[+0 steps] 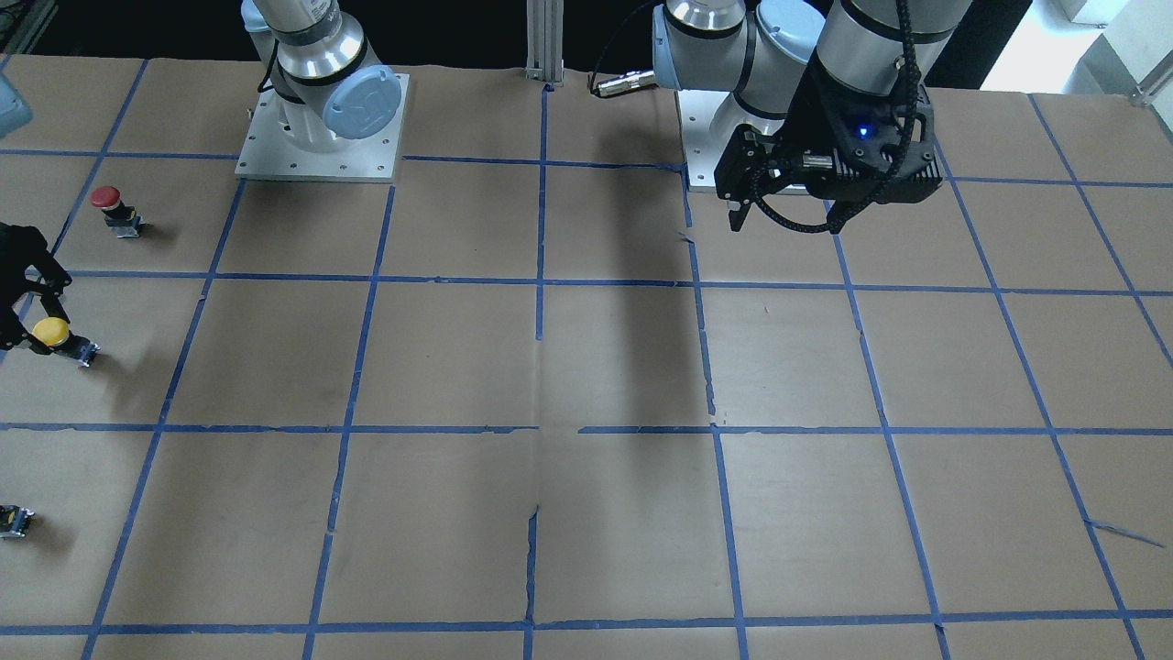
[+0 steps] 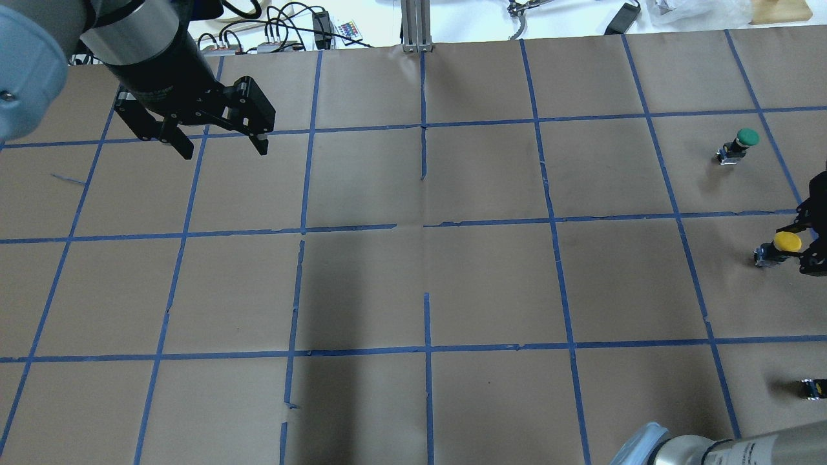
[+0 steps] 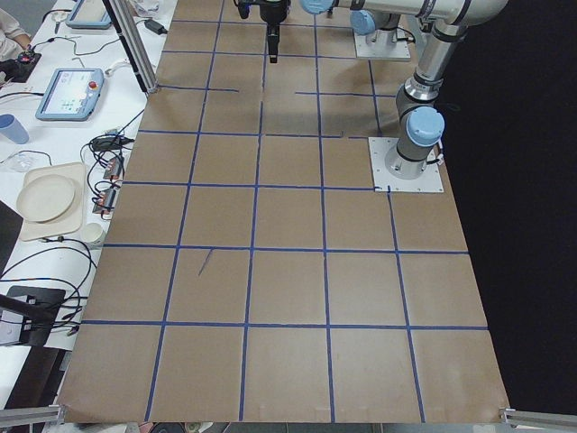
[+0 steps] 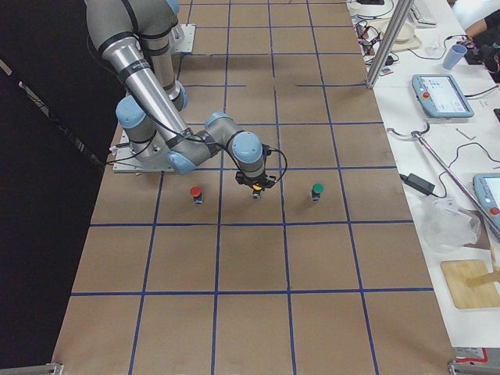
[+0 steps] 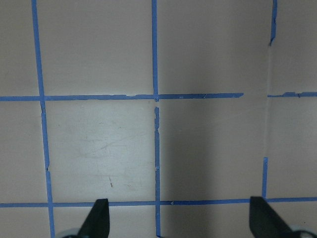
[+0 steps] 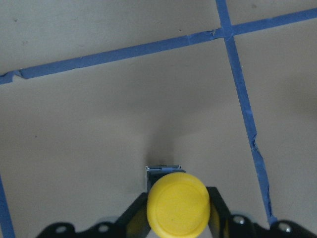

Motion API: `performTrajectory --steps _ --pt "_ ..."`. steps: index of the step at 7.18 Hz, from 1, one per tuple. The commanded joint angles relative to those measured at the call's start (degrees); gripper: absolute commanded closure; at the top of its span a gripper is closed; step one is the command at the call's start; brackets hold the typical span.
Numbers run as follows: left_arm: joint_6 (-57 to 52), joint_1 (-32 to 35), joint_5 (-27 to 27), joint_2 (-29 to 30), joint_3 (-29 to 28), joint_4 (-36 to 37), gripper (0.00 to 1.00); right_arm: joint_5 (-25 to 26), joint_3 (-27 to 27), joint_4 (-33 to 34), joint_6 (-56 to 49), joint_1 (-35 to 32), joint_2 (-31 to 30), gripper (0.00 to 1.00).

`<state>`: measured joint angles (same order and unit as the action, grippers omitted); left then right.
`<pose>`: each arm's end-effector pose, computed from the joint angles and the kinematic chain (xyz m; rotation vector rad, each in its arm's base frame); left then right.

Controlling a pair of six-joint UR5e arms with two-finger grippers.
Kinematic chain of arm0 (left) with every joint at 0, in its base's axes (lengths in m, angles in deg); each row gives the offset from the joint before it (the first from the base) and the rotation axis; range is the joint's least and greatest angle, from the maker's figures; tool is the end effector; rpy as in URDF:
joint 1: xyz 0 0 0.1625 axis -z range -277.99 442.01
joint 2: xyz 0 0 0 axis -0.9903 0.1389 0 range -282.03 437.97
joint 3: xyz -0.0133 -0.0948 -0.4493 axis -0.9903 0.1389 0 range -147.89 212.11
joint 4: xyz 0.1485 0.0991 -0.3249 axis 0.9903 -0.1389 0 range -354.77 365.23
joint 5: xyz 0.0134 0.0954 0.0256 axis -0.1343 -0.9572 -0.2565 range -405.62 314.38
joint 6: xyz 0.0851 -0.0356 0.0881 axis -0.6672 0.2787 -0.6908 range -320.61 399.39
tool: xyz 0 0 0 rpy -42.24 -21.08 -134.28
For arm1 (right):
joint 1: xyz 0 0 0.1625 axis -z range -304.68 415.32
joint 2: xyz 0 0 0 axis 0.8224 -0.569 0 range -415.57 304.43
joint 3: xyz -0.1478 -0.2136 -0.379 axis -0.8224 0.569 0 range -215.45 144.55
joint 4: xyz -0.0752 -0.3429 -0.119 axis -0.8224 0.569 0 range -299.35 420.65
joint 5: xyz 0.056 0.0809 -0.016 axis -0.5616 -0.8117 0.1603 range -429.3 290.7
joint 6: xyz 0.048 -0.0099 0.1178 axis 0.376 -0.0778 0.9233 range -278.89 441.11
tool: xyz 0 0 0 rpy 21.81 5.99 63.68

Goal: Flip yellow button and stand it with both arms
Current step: 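Lower the button upright with the right gripper onto the table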

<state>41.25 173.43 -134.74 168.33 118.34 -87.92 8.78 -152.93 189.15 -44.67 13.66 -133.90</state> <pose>-0.1463 -0.4449 0.5154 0.0119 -3.1261 0.0068 -0.2372 -0.4247 0.2681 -1.9394 2.4220 -0.3225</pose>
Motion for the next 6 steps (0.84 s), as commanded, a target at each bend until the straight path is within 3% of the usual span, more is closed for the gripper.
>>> performTrajectory --steps 1,2,3,5,6 --pt "0.52 -0.01 0.0 0.0 -0.01 -0.28 0.0 -0.73 -0.03 0.26 -0.09 0.0 0.45 0.89" --pt "0.52 -0.01 0.0 -0.09 -0.01 -0.28 0.0 -1.86 0.06 0.35 0.09 0.0 0.45 0.81" --pt "0.52 -0.01 0.0 0.0 -0.09 -0.28 0.0 -1.96 -0.12 0.17 0.09 0.0 0.45 0.62" --pt "0.52 -0.01 0.0 0.0 -0.01 -0.28 0.0 -1.96 -0.21 -0.18 0.44 0.0 0.63 0.13" --pt "0.52 -0.01 0.0 0.0 -0.01 -0.28 0.0 -1.96 -0.03 -0.18 0.44 0.0 0.54 0.08"
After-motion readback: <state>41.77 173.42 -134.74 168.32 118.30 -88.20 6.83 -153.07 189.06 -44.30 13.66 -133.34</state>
